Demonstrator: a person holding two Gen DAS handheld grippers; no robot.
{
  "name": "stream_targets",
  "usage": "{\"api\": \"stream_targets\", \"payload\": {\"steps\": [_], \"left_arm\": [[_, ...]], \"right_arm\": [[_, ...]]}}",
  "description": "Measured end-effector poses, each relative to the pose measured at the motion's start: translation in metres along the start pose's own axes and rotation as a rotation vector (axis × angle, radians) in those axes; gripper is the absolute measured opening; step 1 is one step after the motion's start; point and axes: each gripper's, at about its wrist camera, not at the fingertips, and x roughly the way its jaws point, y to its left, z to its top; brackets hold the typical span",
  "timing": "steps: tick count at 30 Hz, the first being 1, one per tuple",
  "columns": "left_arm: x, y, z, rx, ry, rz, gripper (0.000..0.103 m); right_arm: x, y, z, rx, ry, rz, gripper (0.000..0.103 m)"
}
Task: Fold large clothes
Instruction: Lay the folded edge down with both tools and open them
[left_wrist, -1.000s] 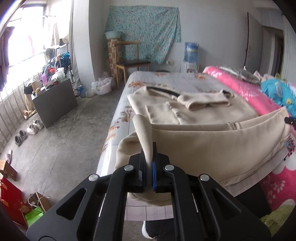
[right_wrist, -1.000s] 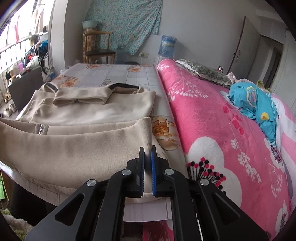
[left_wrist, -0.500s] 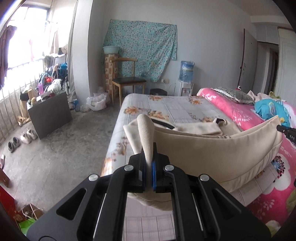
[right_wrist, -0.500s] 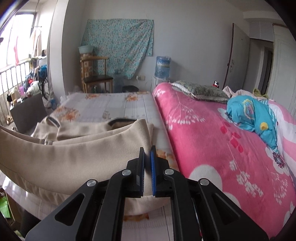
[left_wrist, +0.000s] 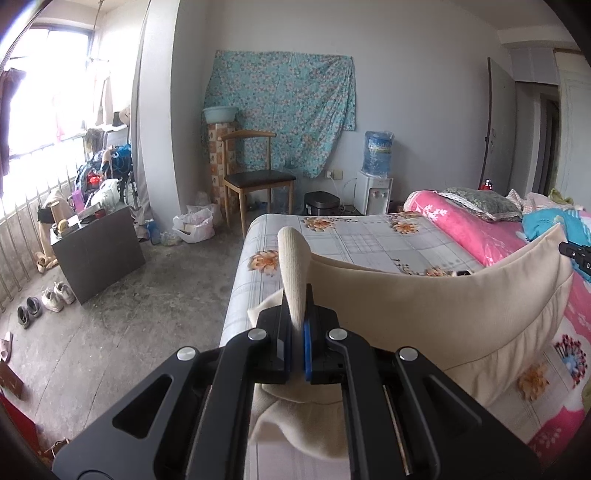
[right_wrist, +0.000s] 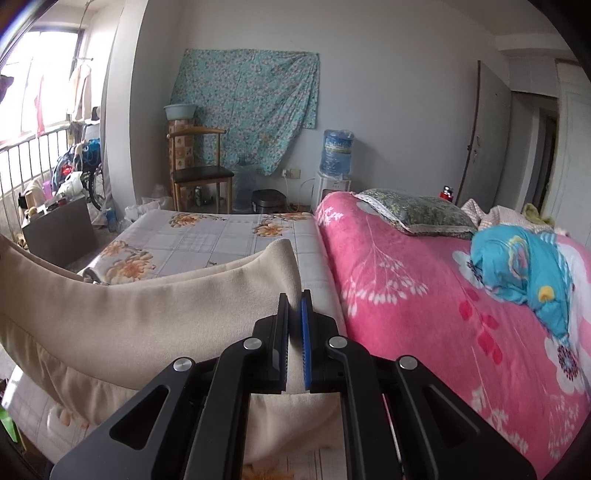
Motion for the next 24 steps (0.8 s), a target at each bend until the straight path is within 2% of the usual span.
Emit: {"api": "stream_targets", "payload": {"steps": [7, 10, 12, 14, 16, 20, 21, 22, 24], "left_arm": [[0.102, 0.024, 0.031, -0.071, 0.13, -0.031, 0.004], [0.167, 0.035, 0.027, -0.116, 0.264, -0.039, 0.005], [0.205, 0.039, 0.015, -0.12, 0.368, -0.037, 0.007], [0.233, 0.042, 0.001, -0.103, 0.454, 0.008, 0.016], [0.232, 0.047, -0.002, -0.106, 0.441, 0.034, 0.017], [0.195, 0.057, 0.013, -0.092, 0.308, 0.075, 0.017], [0.189, 0.057, 0.018, -0.092, 0.293, 0.062, 0.017], [0.183, 0.056, 0.021, -0.099, 0.287, 0.016, 0.017], [0.184, 0.044, 0.024, -0.116, 0.325, -0.079, 0.017]], "right_arm": [[0.09, -0.003, 0.031, 0.012, 0.063, 0.043, 0.006], [0.139, -0.002, 0.029, 0.016, 0.131, 0.061, 0.006], [0.185, 0.0, 0.015, 0.015, 0.249, 0.086, 0.007], [0.211, -0.005, 0.003, 0.023, 0.325, 0.082, 0.009], [0.212, -0.015, -0.001, 0.048, 0.331, 0.058, 0.011], [0.185, -0.033, 0.003, 0.122, 0.253, 0.115, 0.016], [0.181, -0.034, 0.005, 0.134, 0.242, 0.152, 0.017], [0.179, -0.029, 0.007, 0.133, 0.246, 0.213, 0.018], [0.185, -0.012, 0.006, 0.097, 0.285, 0.31, 0.021]]}}
